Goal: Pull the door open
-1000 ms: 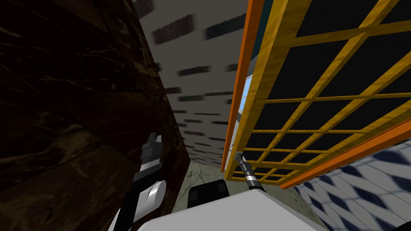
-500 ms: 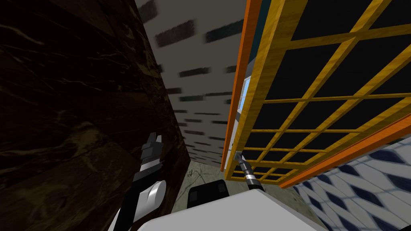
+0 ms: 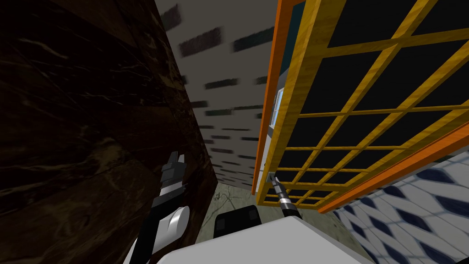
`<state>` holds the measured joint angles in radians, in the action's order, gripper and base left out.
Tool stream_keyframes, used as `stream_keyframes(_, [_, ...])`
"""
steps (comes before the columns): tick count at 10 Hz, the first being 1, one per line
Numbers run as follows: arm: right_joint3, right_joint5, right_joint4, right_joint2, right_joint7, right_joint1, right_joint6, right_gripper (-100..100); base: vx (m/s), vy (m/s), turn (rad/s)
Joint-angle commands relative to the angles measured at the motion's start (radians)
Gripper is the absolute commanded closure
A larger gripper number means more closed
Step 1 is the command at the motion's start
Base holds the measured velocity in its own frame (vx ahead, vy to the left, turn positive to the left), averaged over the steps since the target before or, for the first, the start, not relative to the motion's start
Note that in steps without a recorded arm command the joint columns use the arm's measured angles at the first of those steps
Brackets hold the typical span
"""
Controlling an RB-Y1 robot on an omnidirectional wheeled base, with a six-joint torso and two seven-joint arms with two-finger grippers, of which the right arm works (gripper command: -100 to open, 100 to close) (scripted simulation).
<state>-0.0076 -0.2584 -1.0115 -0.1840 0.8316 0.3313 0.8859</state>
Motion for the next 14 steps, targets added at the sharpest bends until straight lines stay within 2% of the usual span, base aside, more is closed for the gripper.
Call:
stream_keyframes(1, [0.030,-0.005,0.018,0.010,-0.050,-0.010,0.004,100,-0.026,0.004,0.003])
stream_keyframes(2, [0.030,-0.005,0.018,0.010,-0.055,-0.010,0.004,100,-0.024,0.003,0.001])
stream_keyframes(3, [0.037,-0.016,0.021,0.008,-0.093,-0.015,0.004,100,-0.033,-0.002,0.009])
stream_keyframes(7, [0.053,-0.039,0.026,0.002,-0.175,-0.025,0.005,100,-0.031,-0.001,0.017])
stream_keyframes(8, [0.062,-0.051,0.029,-0.001,-0.214,-0.030,0.005,100,-0.030,0.008,0.022])
stream_keyframes(10, [0.062,-0.051,0.029,-0.001,-0.216,-0.030,0.005,100,-0.016,-0.007,-0.008])
stream_keyframes(11, [0.070,-0.063,0.032,-0.004,-0.256,-0.035,0.006,100,-0.015,-0.011,0.017])
stream_keyframes(14, [0.070,-0.063,0.032,-0.004,-0.256,-0.035,0.006,100,-0.010,0.006,0.004])
